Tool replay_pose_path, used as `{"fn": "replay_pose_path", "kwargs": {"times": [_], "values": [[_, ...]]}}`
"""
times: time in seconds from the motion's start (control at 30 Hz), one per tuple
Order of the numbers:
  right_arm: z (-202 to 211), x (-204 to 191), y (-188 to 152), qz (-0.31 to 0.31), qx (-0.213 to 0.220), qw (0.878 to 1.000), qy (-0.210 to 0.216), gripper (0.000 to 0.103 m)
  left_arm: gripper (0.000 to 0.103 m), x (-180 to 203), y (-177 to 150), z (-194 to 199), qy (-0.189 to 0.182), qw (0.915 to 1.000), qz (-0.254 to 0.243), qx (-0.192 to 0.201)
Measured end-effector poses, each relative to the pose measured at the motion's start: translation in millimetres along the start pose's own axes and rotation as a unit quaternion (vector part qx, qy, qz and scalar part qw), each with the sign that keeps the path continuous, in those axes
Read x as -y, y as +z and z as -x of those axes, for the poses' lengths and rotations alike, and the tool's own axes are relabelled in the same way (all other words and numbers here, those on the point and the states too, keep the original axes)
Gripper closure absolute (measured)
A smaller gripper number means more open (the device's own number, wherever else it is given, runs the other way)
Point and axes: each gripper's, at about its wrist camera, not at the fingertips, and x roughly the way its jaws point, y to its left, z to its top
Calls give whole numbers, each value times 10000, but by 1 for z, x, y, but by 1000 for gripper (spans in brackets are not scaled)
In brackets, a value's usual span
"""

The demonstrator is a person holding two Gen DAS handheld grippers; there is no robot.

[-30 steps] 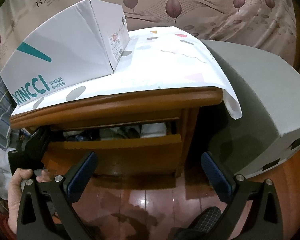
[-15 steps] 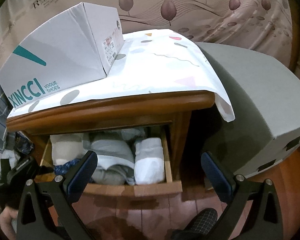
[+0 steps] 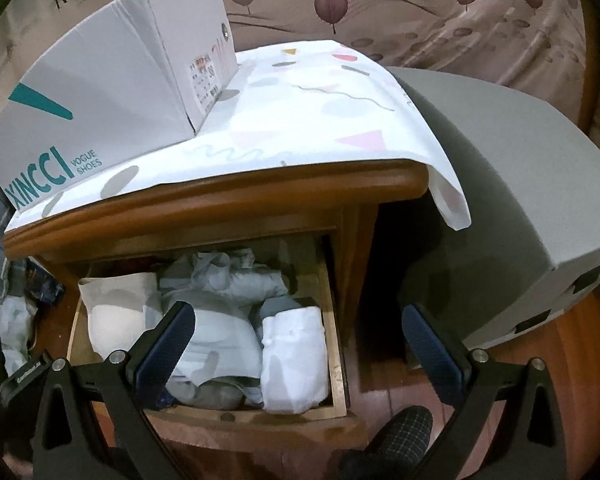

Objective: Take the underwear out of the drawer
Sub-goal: 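Lower both grippers over the drawer toward the white and light blue underwear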

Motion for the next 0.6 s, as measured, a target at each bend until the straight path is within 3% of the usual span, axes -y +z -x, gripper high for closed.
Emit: {"fn": "replay_pose_path", "kwargs": {"times": [0.6], "values": [[-15, 8, 7, -155, -286, 9994, 110, 0, 0, -21, -14, 11, 343, 9988, -271, -206]]}}
